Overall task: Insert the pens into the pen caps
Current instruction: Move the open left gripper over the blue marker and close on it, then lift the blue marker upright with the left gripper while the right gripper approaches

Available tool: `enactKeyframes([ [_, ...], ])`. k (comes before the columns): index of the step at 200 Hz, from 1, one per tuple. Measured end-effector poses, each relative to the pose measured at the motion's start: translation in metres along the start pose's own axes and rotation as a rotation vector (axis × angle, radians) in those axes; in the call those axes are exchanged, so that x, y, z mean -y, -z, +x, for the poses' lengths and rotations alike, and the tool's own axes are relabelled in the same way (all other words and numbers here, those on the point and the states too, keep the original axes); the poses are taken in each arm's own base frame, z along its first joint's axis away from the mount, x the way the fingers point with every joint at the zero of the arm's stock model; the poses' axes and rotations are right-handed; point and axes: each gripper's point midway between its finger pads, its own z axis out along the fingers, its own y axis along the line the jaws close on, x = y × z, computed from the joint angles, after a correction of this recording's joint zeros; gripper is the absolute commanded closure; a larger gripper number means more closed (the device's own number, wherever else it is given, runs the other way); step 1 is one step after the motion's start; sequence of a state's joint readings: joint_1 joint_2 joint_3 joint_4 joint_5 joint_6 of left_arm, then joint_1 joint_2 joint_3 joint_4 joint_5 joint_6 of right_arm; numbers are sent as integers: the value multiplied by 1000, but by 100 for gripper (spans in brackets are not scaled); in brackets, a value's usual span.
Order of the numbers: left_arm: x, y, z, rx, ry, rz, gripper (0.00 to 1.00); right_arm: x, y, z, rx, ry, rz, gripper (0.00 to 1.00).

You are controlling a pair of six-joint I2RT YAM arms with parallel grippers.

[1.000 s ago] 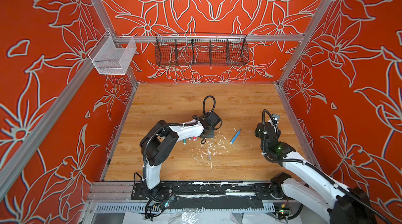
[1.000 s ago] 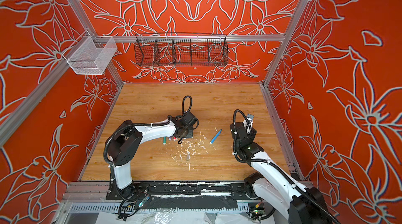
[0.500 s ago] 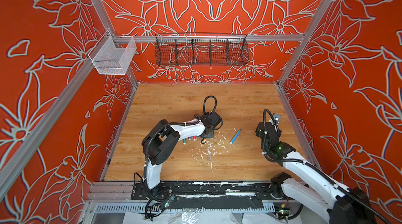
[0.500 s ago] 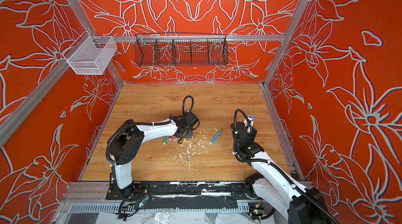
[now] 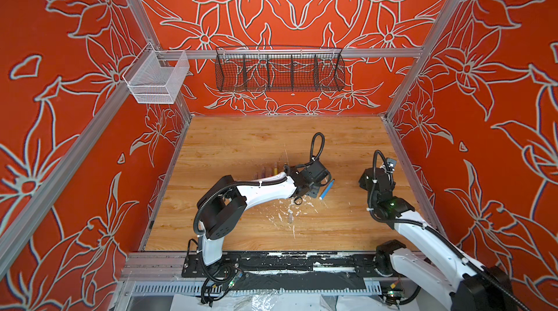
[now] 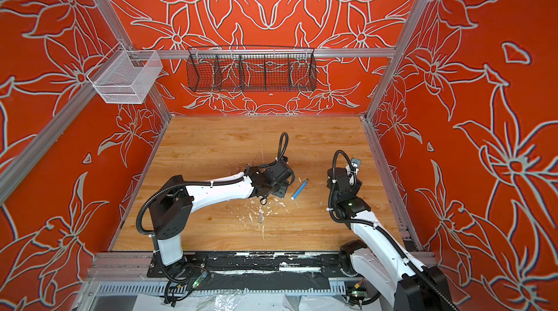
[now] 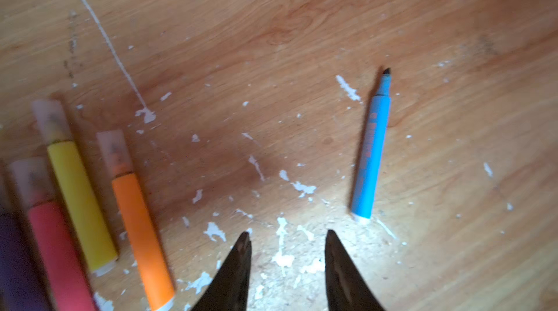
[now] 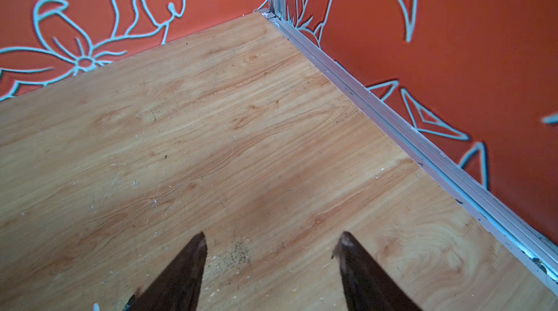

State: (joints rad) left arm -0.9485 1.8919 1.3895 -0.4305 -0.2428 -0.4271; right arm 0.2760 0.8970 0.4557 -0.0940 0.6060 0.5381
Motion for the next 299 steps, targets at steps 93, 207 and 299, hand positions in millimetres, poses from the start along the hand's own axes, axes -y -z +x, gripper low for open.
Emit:
enactKeyframes([
  [93, 50, -54, 25, -154, -143, 100, 53, 0, -2, 6, -28, -23, -23, 30],
  [207, 56, -70, 21, -192, -155, 58, 91, -2, -2, 7, -36, -29, -41, 33],
  [299, 41, -44, 36, -201, -126, 69, 100, -10, 7, 8, -42, -54, -119, 34],
])
